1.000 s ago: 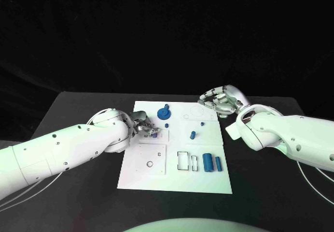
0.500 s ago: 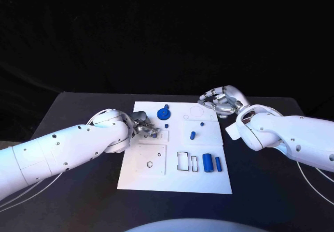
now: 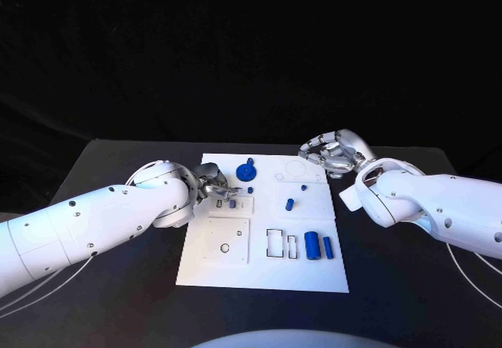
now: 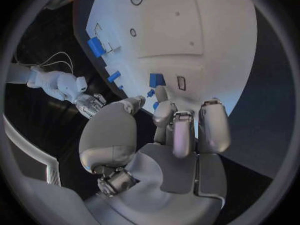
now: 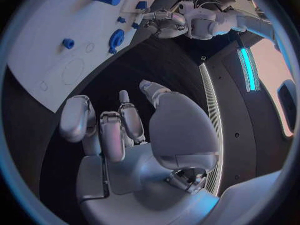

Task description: Assemble the parts on the task board

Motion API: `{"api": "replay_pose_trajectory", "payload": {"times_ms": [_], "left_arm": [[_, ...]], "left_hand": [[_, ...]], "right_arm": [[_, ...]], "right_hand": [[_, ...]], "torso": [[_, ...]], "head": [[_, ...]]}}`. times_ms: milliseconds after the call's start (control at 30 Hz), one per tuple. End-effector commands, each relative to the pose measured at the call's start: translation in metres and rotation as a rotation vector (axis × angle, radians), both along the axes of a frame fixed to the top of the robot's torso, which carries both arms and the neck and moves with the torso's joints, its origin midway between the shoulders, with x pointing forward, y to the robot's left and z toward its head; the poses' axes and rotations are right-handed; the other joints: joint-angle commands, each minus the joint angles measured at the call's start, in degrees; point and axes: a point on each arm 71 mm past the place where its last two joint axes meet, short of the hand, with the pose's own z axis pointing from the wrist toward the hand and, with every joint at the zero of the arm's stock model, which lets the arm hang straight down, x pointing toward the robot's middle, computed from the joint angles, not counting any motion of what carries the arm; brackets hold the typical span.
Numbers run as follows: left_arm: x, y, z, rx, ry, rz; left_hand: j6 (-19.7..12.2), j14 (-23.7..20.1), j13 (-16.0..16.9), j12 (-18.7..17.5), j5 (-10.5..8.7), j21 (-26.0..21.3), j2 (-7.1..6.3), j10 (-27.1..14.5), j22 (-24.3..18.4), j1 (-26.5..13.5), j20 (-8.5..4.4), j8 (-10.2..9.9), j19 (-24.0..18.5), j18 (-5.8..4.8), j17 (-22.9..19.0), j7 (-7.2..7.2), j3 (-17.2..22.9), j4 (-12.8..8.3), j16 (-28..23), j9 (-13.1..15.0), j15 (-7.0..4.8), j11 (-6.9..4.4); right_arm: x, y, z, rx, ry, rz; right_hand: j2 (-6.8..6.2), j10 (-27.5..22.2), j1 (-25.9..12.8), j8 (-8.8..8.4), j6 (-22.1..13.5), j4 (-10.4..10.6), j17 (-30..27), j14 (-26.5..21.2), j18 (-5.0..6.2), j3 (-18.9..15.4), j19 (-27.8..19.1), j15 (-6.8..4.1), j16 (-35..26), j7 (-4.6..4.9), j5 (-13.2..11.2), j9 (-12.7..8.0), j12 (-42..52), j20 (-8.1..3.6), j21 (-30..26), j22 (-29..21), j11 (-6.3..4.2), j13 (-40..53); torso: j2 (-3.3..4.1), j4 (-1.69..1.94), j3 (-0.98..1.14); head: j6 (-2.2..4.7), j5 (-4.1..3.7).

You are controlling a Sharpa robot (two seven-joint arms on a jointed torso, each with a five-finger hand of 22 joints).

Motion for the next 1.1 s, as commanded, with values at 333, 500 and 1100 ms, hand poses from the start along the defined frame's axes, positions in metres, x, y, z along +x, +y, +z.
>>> {"api": "replay_pose_trajectory", "payload": {"times_ms": [333, 500, 1100], "left_arm": [[0.001, 0.005, 0.019, 0.006, 0.019, -0.028], [0.0, 0.005, 0.023, 0.031, 0.034, -0.056], [-0.012, 0.017, 0.018, -0.044, 0.02, -0.003]], "left_hand": [[-2.3, 5.3, -4.0, -2.9, 0.19, -1.3, -0.89, -3.0, -1.9, 0.8, 0.12, -0.8, -1.0, -0.45, 12.9, 0.56, -1.0, -0.1, -0.6, 0.0, 0.21, 0.56], [-5.7, 5.1, -7.7, -5.4, 0.42, -2.2, -1.58, -5.6, -3.4, 4.5, 1.02, -3.9, -1.7, -0.23, 12.4, 2.29, -1.1, -0.2, -0.8, -1.7, 1.42, 2.04], [-9.9, 5.0, -17.8, -11.7, 0.94, -3.8, -1.77, -12.6, -5.7, 8.4, 2.51, -8.6, -2.8, 0.27, 11.8, 4.83, -12.1, 0.0, -1.0, -6.1, 3.54, 4.44]], "right_arm": [[0.0, -0.001, 0.0, -0.009, -0.007, 0.01], [0.0, -0.002, -0.001, -0.009, -0.005, 0.008], [0.0, -0.003, -0.003, -0.011, 0.002, 0.005]], "right_hand": [[-0.01, -0.4, -0.3, 0.2, -0.2, 0.2, 2.9, 3.2, 0.98, 0.0, -0.5, -0.17, -0.2, -0.22, 0.3, 0.1, -0.3, -0.04, -0.2, -0.1, 0.03, 0.0], [-0.01, -0.4, -0.3, 0.2, -0.2, 0.2, 2.9, 3.2, 0.98, 0.0, -0.5, -0.17, -0.2, -0.22, 0.3, 0.1, -0.3, -0.04, -0.2, -0.1, 0.03, 0.0], [-0.02, -0.5, -0.4, 0.22, -0.3, 0.3, 2.7, 3.1, 1.05, -0.1, -0.6, -0.17, -0.3, -0.23, 0.3, 0.1, -0.4, -0.05, -0.5, -0.3, 0.03, -0.2]], "torso": [[0.02, -0.06, 0.09], [0.0, -0.02, 0.08], [-0.14, 0.27, 0.0]], "head": [[0.38, 0.21], [0.49, 0.16], [0.52, -0.06]]}}
